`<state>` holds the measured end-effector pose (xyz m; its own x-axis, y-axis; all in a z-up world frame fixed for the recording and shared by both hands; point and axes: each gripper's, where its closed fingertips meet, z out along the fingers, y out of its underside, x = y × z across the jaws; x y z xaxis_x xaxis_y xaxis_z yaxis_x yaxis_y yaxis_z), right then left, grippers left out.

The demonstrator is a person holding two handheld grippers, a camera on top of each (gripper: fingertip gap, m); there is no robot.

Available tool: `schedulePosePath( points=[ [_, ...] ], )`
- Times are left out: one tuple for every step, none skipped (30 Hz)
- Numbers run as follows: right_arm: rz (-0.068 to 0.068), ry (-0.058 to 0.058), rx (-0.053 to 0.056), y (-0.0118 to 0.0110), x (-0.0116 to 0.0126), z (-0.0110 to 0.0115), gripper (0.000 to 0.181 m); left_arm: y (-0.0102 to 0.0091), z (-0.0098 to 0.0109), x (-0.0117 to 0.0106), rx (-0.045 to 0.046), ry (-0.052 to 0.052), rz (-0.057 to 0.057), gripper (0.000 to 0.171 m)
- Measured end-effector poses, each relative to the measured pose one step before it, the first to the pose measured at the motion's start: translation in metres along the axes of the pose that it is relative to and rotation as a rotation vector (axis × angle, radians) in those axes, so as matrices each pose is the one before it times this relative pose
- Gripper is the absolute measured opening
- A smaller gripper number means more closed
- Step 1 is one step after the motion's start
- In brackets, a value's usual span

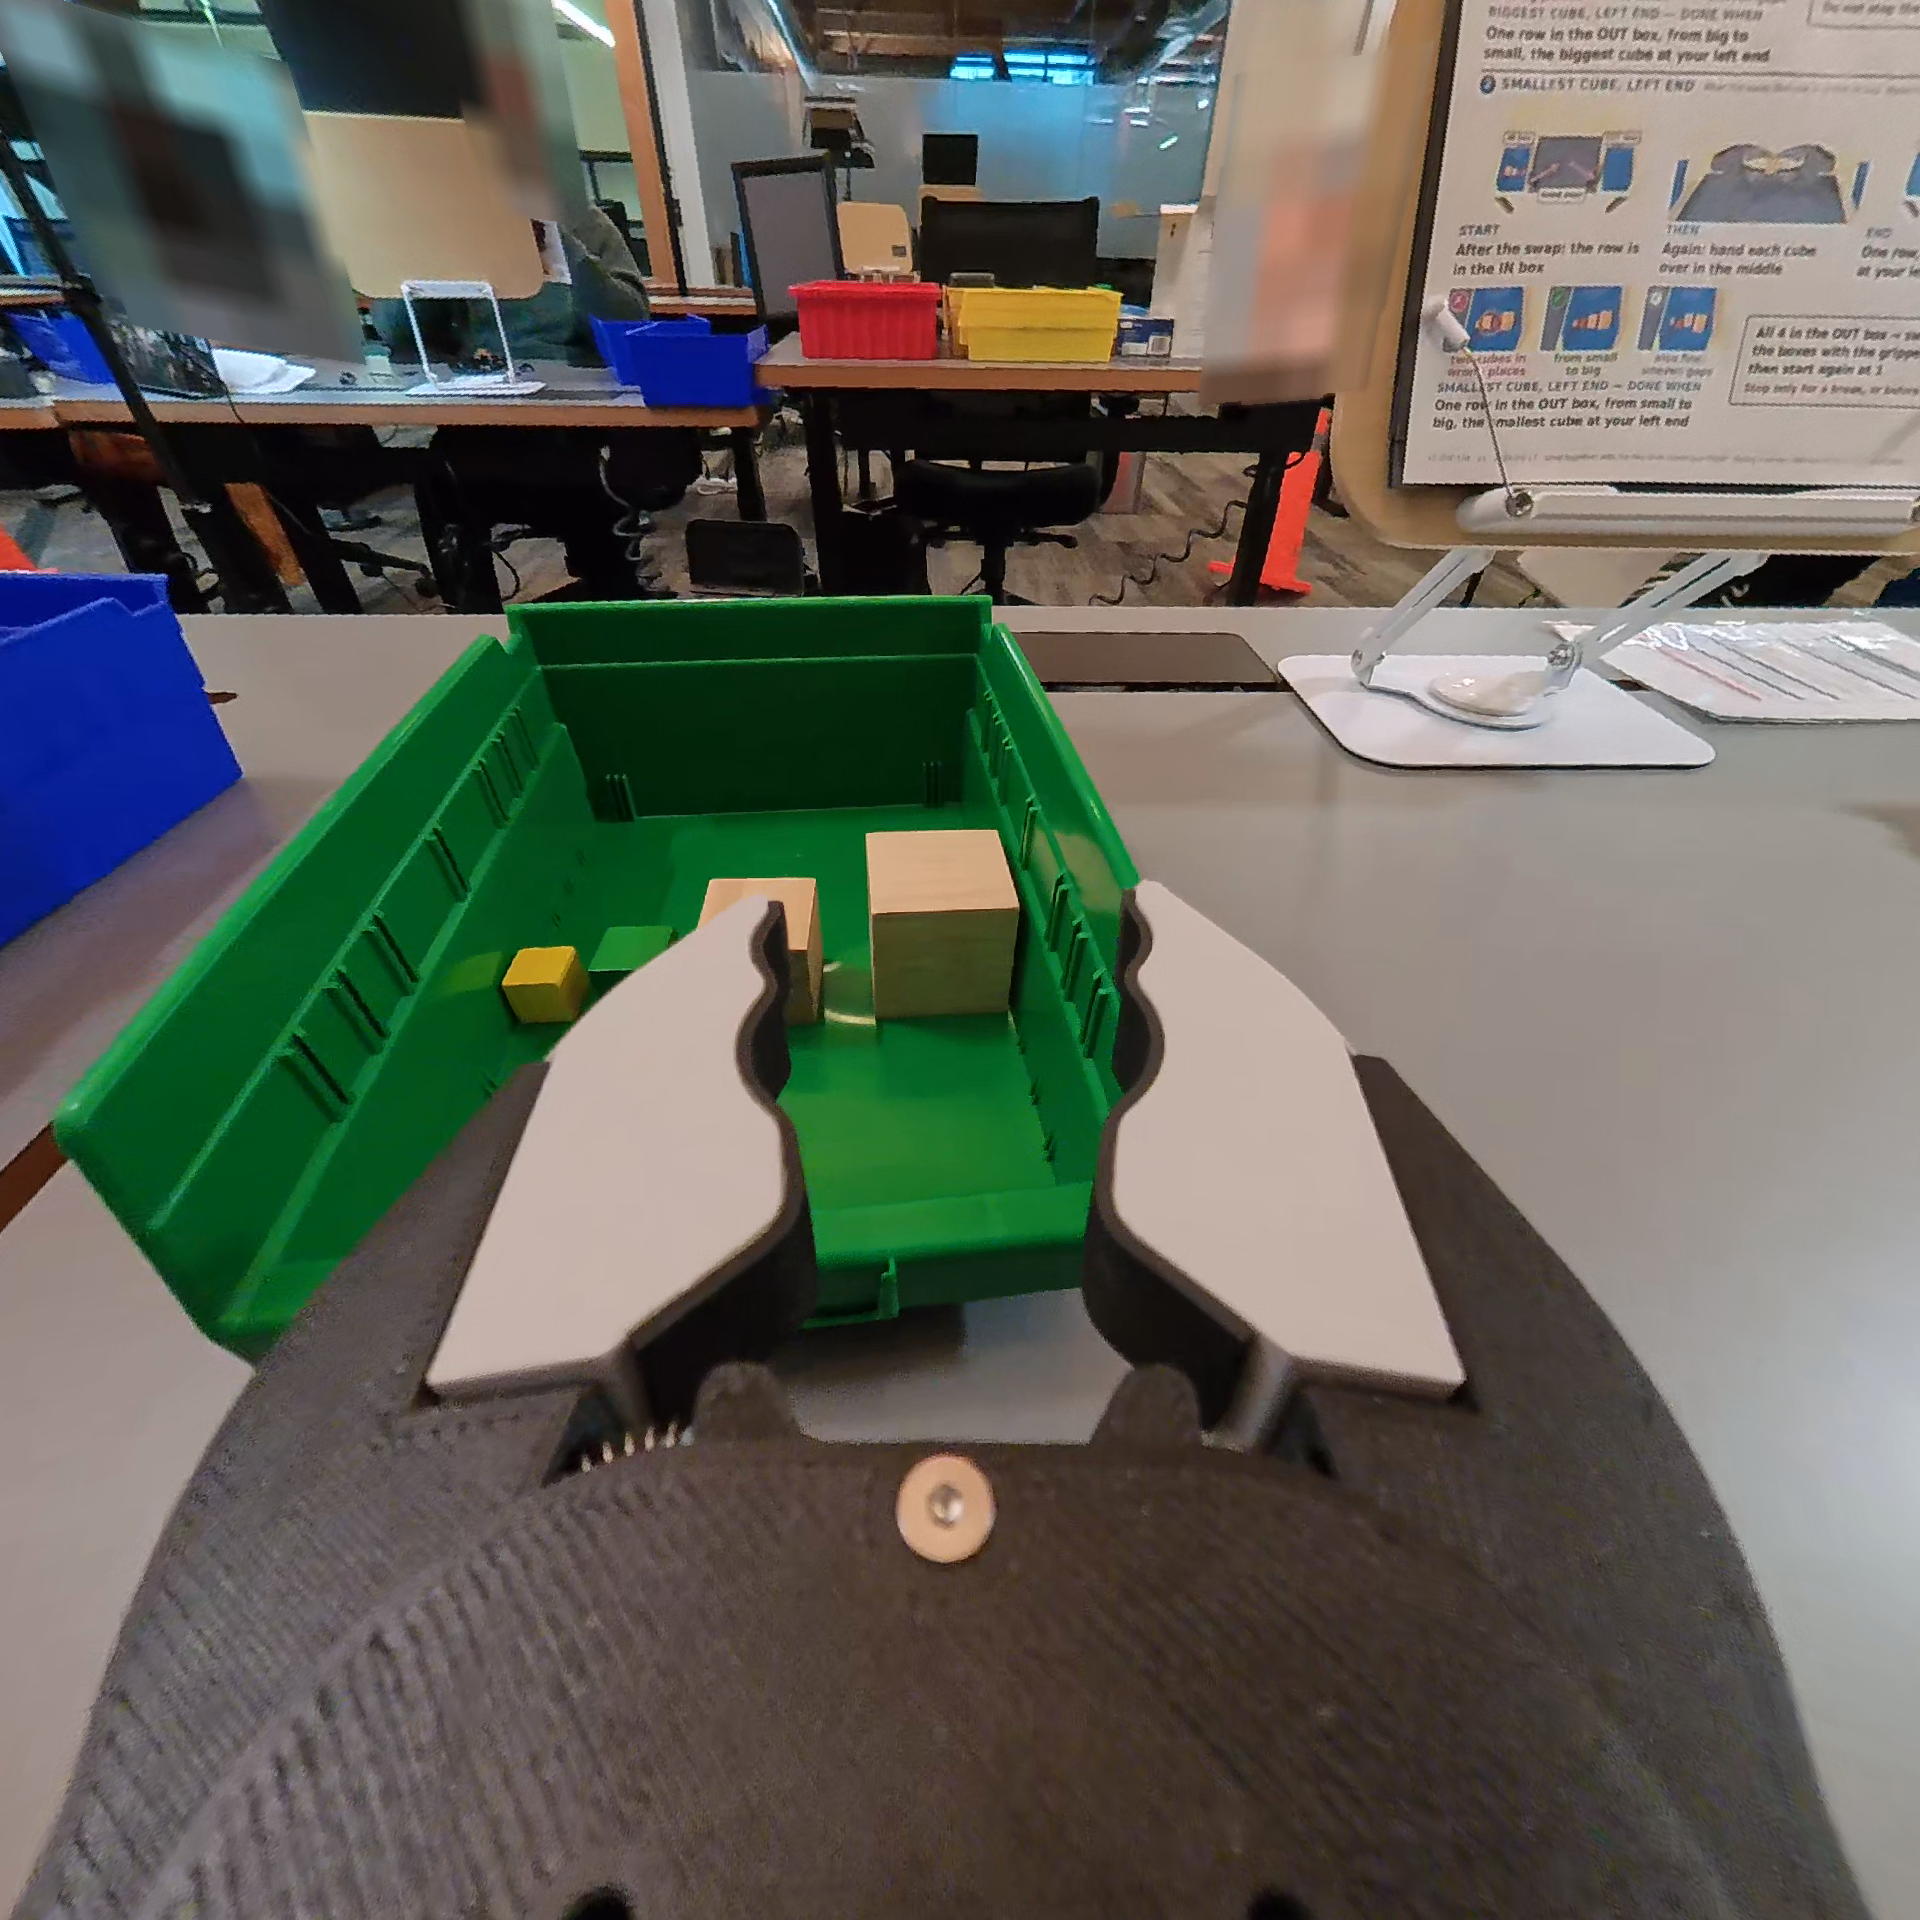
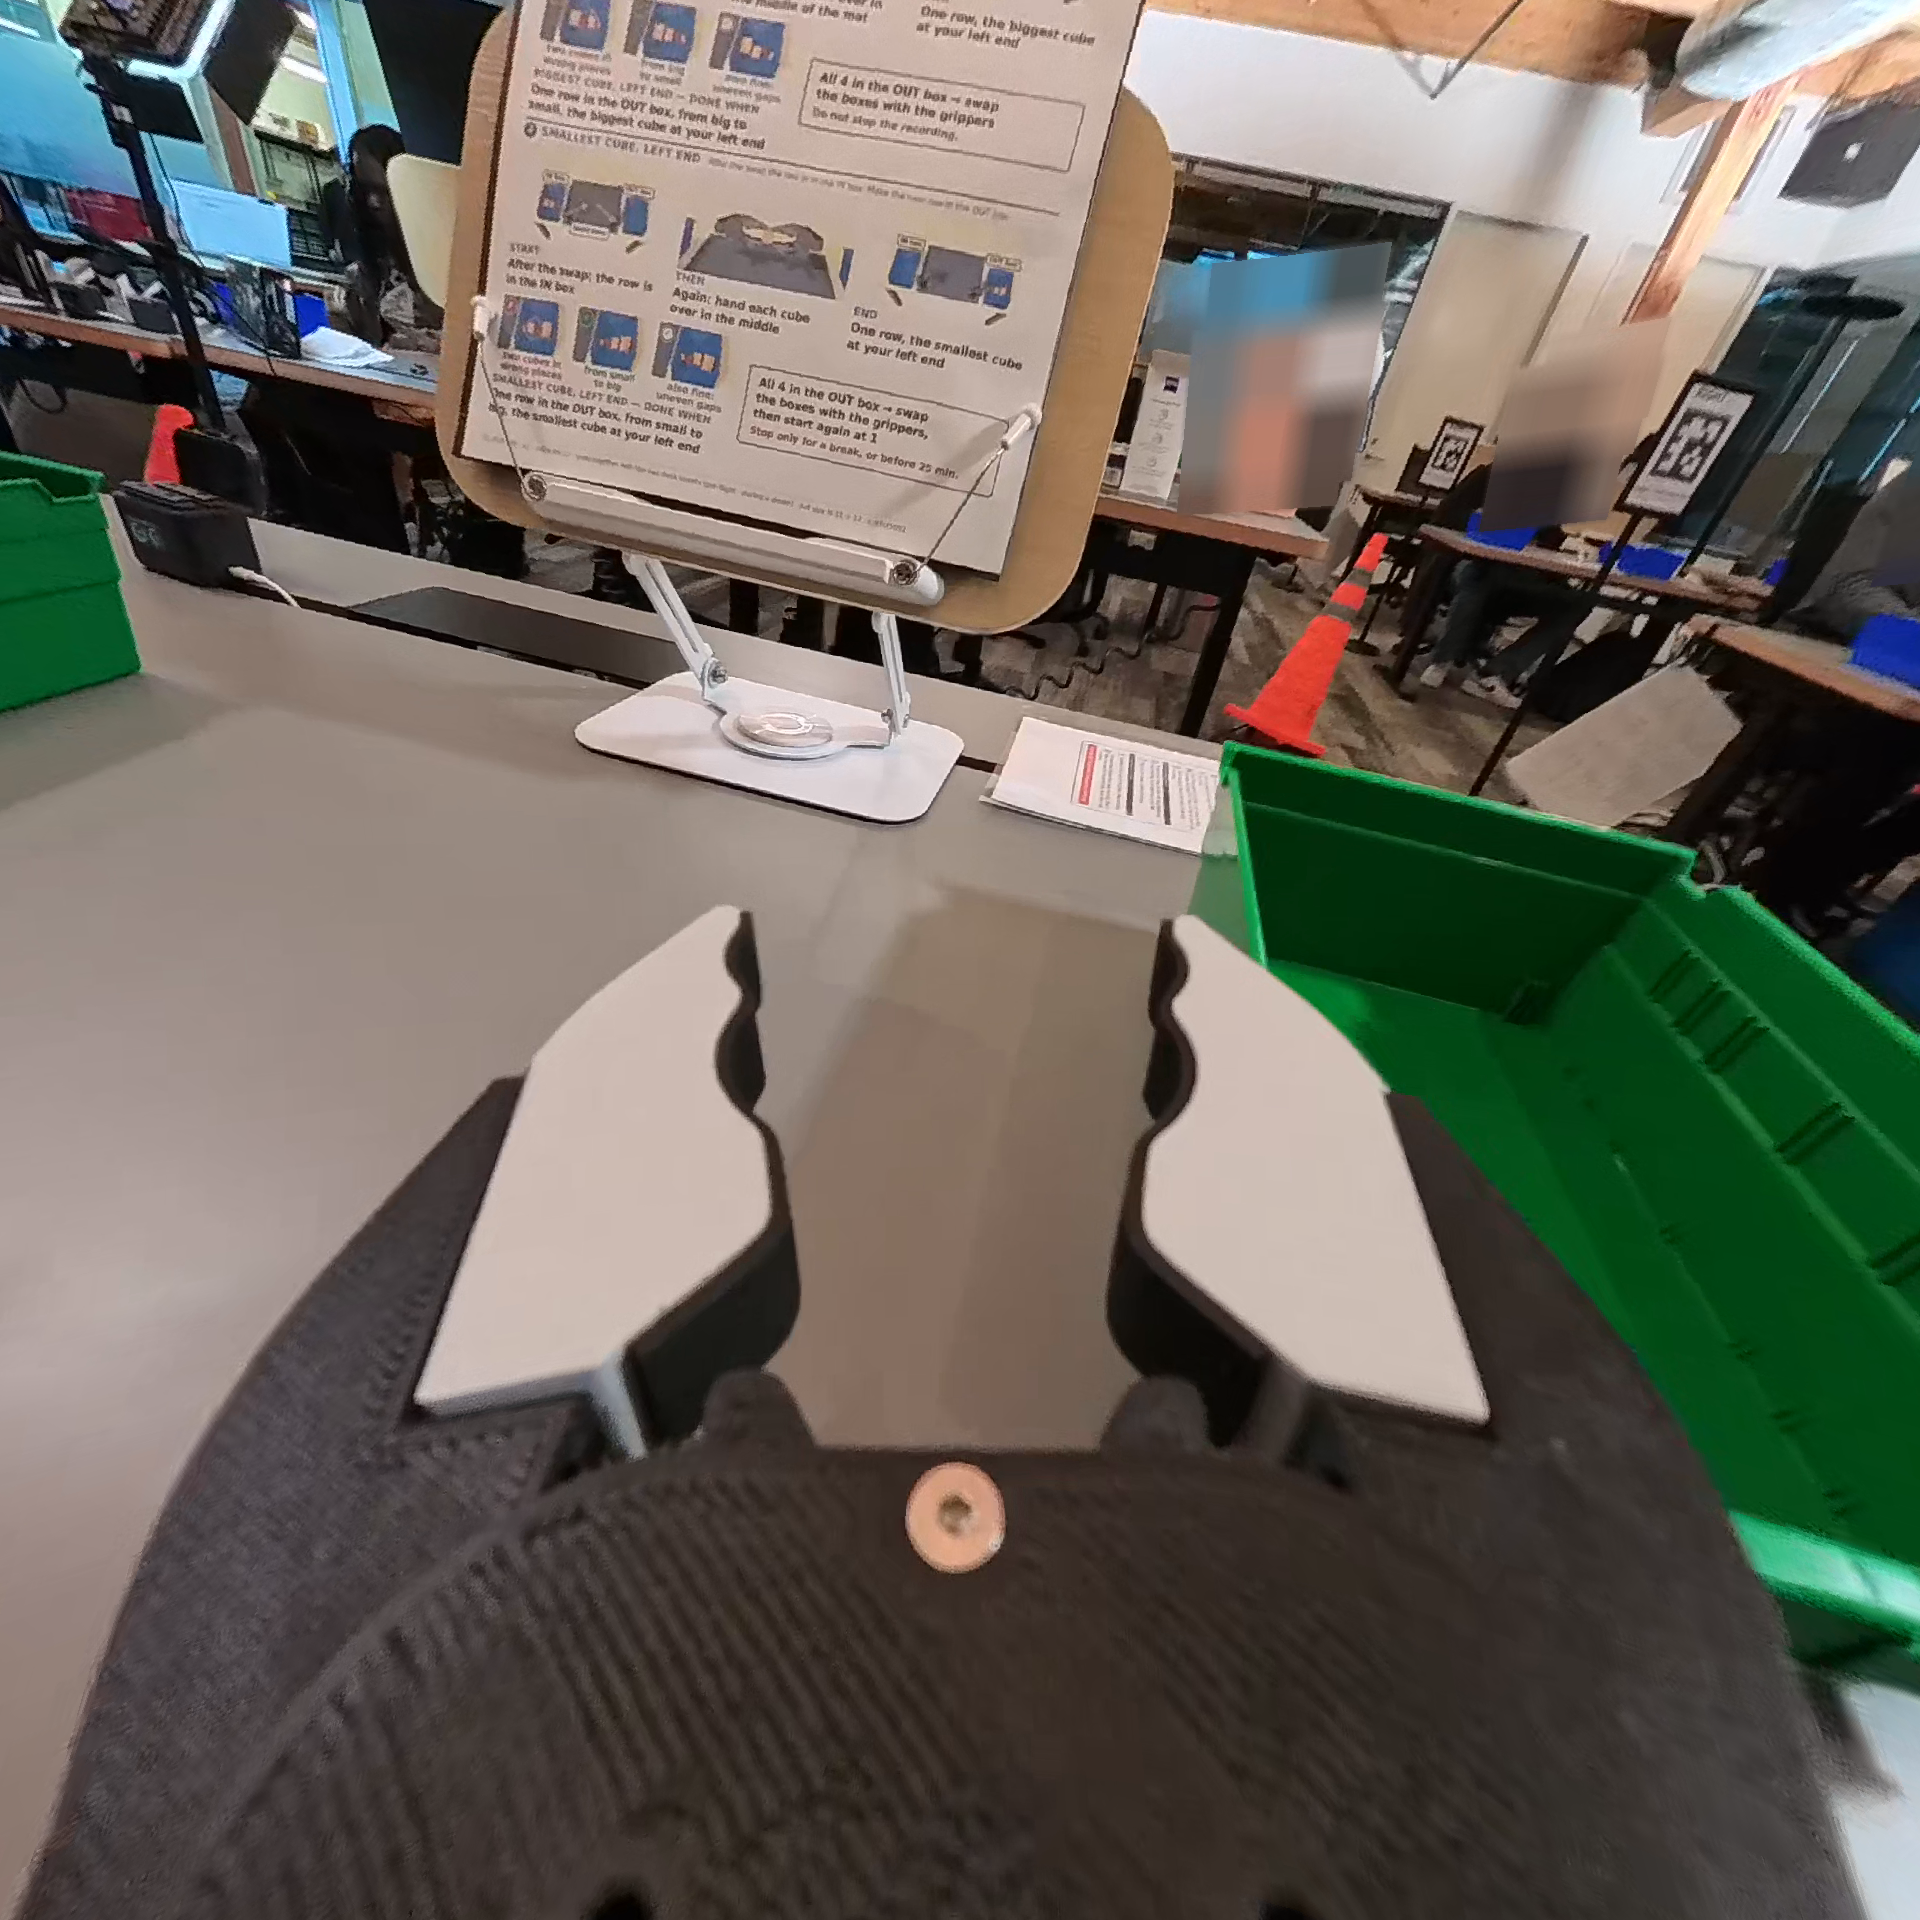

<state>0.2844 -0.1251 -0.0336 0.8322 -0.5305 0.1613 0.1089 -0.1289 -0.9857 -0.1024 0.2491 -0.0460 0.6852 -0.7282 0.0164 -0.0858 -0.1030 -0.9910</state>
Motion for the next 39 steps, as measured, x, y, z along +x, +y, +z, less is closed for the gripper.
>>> schedulePosePath(
  points=[
    [0.0257, -0.0008, -0.0107, 0.00166, 0.00034, 0.00061, 0.077, -0.00087, -0.00123, -0.00077, 0.00441, -0.0036, 0.004, 0.061],
    [0.0237, 0.0012, -0.0133, 0.00272, 0.00082, 0.00095, 0.079, -0.00125, -0.00084, -0.00017, 0.00621, -0.0005, -0.0029, 0.061],
    [0.0165, -0.0099, -0.0127, 0.00299, -0.0006, 0.00119, 0.079, -0.00101, -0.00058, 0.00049, 0.00555, 0.0038, -0.0046, 0.061],
    [0.0125, -0.0067, -0.0122, 0.00255, -0.00013, 0.00114, 0.081, -0.00068, -0.00029, 0.0006, 0.00339, 0.0031, -0.0034, 0.061],
    [0.0099, 0.0007, -0.0047, 0.00124, 0.00065, 0.00044, 0.082, -0.00009, 0.00006, 0.00072, 0.00073, 0.003, -0.0006, 0.061],
    [0.0047, -0.0014, 0.0056, -0.00054, -0.00007, -0.00013, 0.082, 0.00038, 0.00021, 0.00081, -0.00154, 0.0032, 0.0022, 0.061],
    [-0.0027, 0.0004, 0.0074, -0.00109, -0.00047, -0.00077, 0.081, 0.00057, -0.00009, 0.0009, -0.00285, 0.0032, 0.002, 0.061],
    [-0.008, 0.0002, 0.0057, -0.00123, -0.00107, -0.00106, 0.08, 0.00092, -0.00053, 0.00101, -0.00444, 0.0026, 0.0006, 0.061],
    [-0.0128, -0.0033, 0.003, -0.00076, -0.002, -0.00128, 0.08, 0.00052, -0.00103, 0.00109, -0.00227, 0.0023, 0.0003, 0.061],
    [-0.0162, -0.0018, 0.0006, -0.00015, -0.00218, -0.00141, 0.079, -0.00034, -0.00159, 0.00105, 0.00212, 0.0011, 0.0015, 0.061],
    [-0.0174, -0.0001, 0.0017, 0.00003, -0.00218, -0.00145, 0.078, -0.00118, -0.00172, 0.00104, 0.00668, -0.0002, 0.0015, 0.061],
    [-0.0184, -0.0028, 0.0012, 0.00019, -0.00261, -0.00108, 0.076, -0.00125, -0.0013, 0.00145, 0.00587, 0.0028, 0.0001, 0.061],
    [-0.0179, -0.0039, -0.0024, 0.00077, -0.00244, -0.00038, 0.076, -0.00086, -0.00099, 0.00178, 0.00392, 0.0053, -0.0004, 0.061],
    [-0.0154, -0.0003, -0.0057, 0.00126, -0.0017, 0.00015, 0.075, -0.0003, -0.00057, 0.00188, 0.00312, 0.0055, -0.0019, 0.061],
    [-0.0129, -0.0025, -0.006, 0.00142, -0.00148, 0.00071, 0.075, -0.00024, -0.00018, 0.00269, 0.00234, 0.0091, -0.0029, 0.06],
    [-0.0066, -0.0052, -0.0051, 0.00148, -0.00158, 0.00112, 0.075, -0.00008, 0.00042, 0.0034, 0.00225, 0.0127, -0.0031, 0.06],
    [0.0002, -0.0071, -0.0062, 0.00176, -0.00133, 0.00153, 0.075, -0.00006, 0.001, 0.00434, 0.00096, 0.0182, -0.0001, 0.06],
    [0.0046, -0.0132, -0.0075, 0.00202, -0.00173, 0.00162, 0.074, 0.00094, 0.00183, 0.00497, -0.00426, 0.0213, 0.0058, 0.06],
    [0.0034, -0.0267, -0.0092, 0.0025, -0.00334, 0.00177, 0.071, 0.00234, 0.00251, 0.00596, -0.01127, 0.027, 0.0112, 0.06],
    [0.001, -0.0322, -0.0119, 0.00318, -0.00388, 0.00184, 0.066, 0.00332, 0.00288, 0.00616, -0.01596, 0.0284, 0.0153, 0.06],
    [0.004, -0.0096, -0.0112, 0.00296, -0.00056, 0.00184, 0.066, 0.00295, 0.00295, 0.00507, -0.01388, 0.0208, 0.015, 0.061],
    [0.0052, -0.0006, -0.0034, 0.00128, 0.0009, 0.00163, 0.066, 0.00198, 0.00269, 0.00364, -0.00967, 0.0132, 0.0131, 0.061],
    [0.0066, -0.0119, 0.0063, -0.00043, -0.00036, 0.00155, 0.066, 0.00121, 0.00239, 0.00287, -0.00666, 0.0096, 0.0072, 0.061],
    [0.0125, -0.0127, 0.0069, -0.00077, -0.00028, 0.00177, 0.065, 0.00085, 0.00137, 0.0025, -0.00494, 0.009, -0.0005, 0.061],
    [0.0172, -0.0144, 0.0015, 0.00023, -0.00074, 0.00135, 0.064, 0.00053, 0.00039, 0.00199, -0.00428, 0.0068, -0.0046, 0.061],
    [0.0193, -0.016, -0.0027, 0.00121, -0.00115, 0.00042, 0.064, -0.00081, -0.00063, 0.00126, 0.00254, 0.0027, -0.0043, 0.061],
    [0.0216, -0.0147, -0.0032, 0.00146, -0.00138, -0.0006, 0.064, -0.00238, -0.00113, 0.00093, 0.01215, -0.0004, -0.0066, 0.061],
    [0.0222, -0.0154, -0.0008, 0.00097, -0.00188, -0.00163, 0.063, -0.0032, -0.00129, 0.00135, 0.01725, 0.0035, -0.0127, 0.06],
    [0.0206, -0.0168, 0.001, 0.00048, -0.00244, -0.0022, 0.063, -0.00318, -0.00075, 0.00149, 0.01685, 0.0068, -0.0187, 0.06],
    [0.0173, -0.0156, 0.0023, 0.00015, -0.00256, -0.00255, 0.062, -0.0027, -0.0003, 0.00159, 0.01532, 0.0084, -0.0207, 0.06],
    [0.0149, -0.0114, 0.0039, -0.00028, -0.002, -0.00241, 0.062, -0.00162, 0.00013, 0.00181, 0.01177, 0.0095, -0.017, 0.06],
    [0.0136, -0.0097, 0.0046, -0.00057, -0.002, -0.00185, 0.061, -0.00002, 0.00048, 0.0016, 0.00371, 0.0085, -0.0092, 0.059],
    [0.0122, -0.0115, 0.003, -0.00075, -0.00237, -0.00082, 0.061, 0.00123, 0.00062, 0.00163, -0.00408, 0.0068, 0.0018, 0.059],
    [0.011, -0.0134, 0.0008, -0.00043, -0.0027, 0.00015, 0.06, 0.00164, 0.00089, 0.002, -0.00486, 0.0084, 0.0062, 0.059],
    [0.0084, -0.0149, -0.003, 0.00049, -0.0032, 0.00126, 0.06, 0.00213, 0.00148, 0.00315, -0.0066, 0.019, -0.0001, 0.059],
    [0.0041, -0.0173, -0.0105, 0.00198, -0.00373, 0.00211, 0.059, 0.00291, 0.00188, 0.00428, -0.01383, 0.0286, -0.0063, 0.059],
    [-0.002, -0.0176, -0.0193, 0.00353, -0.00419, 0.00235, 0.06, 0.00188, 0.0019, 0.00325, -0.01235, 0.0213, -0.0074, 0.059],
    [-0.009, -0.0155, -0.0237, 0.00401, -0.00423, 0.00195, 0.061, 0.0003, 0.00119, 0.00261, -0.0024, 0.013, -0.0043, 0.059],
    [-0.0179, -0.0132, -0.0203, 0.00338, -0.0043, 0.00104, 0.062, -0.00064, 0.0006, 0.00242, 0.00472, 0.01, -0.0002, 0.059]
  ],
)
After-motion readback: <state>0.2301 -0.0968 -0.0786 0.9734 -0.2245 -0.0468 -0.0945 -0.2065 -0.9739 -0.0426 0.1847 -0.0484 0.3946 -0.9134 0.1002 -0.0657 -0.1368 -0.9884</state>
